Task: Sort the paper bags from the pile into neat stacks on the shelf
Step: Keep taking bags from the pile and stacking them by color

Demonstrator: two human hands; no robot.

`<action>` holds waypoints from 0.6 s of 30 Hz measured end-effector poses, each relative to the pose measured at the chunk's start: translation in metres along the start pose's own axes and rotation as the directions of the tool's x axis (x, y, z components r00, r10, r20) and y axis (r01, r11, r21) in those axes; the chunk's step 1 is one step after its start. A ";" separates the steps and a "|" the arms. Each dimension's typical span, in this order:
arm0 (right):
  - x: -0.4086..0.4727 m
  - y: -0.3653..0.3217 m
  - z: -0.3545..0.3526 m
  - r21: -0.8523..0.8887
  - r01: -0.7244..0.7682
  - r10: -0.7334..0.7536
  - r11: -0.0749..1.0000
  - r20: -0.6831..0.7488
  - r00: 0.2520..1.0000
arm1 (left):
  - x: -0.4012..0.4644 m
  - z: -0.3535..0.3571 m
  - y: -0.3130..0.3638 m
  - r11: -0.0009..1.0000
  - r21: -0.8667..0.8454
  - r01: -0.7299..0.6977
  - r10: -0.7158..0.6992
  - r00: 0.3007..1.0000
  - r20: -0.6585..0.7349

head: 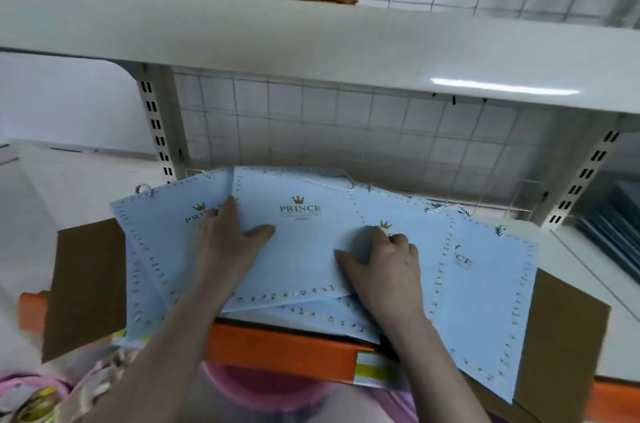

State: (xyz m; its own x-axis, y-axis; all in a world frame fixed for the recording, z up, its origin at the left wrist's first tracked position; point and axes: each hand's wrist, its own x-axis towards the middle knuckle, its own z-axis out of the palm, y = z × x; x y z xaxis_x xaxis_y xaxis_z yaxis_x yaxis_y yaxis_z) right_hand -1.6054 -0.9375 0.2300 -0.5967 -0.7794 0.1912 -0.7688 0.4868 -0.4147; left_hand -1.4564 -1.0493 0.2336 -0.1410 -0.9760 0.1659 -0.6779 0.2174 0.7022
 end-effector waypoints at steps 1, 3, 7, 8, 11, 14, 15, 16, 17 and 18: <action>-0.001 -0.001 -0.001 0.026 -0.030 0.030 0.999 -0.006 1.000 | -0.002 -0.003 0.001 0.998 -0.057 -0.003 0.003 1.000 -0.010; -0.003 -0.003 -0.003 0.097 -0.081 0.083 0.992 -0.008 0.997 | -0.006 -0.007 0.002 0.992 -0.125 -0.029 0.025 0.999 -0.032; -0.013 -0.008 -0.005 0.150 -0.140 0.147 0.979 -0.043 0.988 | -0.012 -0.016 -0.001 0.977 -0.201 -0.074 0.063 0.996 -0.059; -0.017 -0.008 -0.005 0.151 -0.142 0.153 0.978 -0.064 0.986 | -0.014 -0.018 -0.002 0.977 -0.197 -0.081 0.070 0.996 -0.063; -0.034 -0.008 -0.009 0.164 -0.135 0.160 0.977 -0.147 0.976 | -0.021 -0.022 -0.003 0.978 -0.180 -0.104 0.094 0.994 -0.064; -0.051 -0.002 -0.015 0.194 -0.117 0.157 0.974 -0.208 0.965 | -0.030 -0.024 -0.001 0.965 -0.225 -0.132 0.123 0.991 -0.052; -0.056 0.001 -0.019 0.201 -0.112 0.155 0.973 -0.214 0.964 | -0.033 -0.024 0.001 0.960 -0.237 -0.149 0.143 0.989 -0.046; -0.061 0.006 -0.022 0.209 -0.107 0.153 0.972 -0.220 0.963 | -0.036 -0.024 0.005 0.954 -0.251 -0.164 0.158 0.986 -0.045; -0.066 0.012 -0.028 0.220 -0.102 0.153 0.970 -0.228 0.962 | -0.040 -0.023 0.009 0.950 -0.262 -0.172 0.165 0.985 -0.047; -0.070 0.018 -0.034 0.234 -0.098 0.155 0.967 -0.241 0.958 | -0.045 -0.022 0.016 0.945 -0.275 -0.175 0.168 0.985 -0.049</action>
State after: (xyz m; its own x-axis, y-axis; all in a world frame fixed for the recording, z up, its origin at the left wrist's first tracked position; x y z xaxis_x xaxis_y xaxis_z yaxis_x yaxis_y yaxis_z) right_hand -1.5848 -0.8606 0.2393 -0.7462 -0.5762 0.3333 -0.6316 0.4548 -0.6278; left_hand -1.4450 -1.0014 0.2527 -0.2174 -0.9239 0.3149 -0.4179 0.3797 0.8254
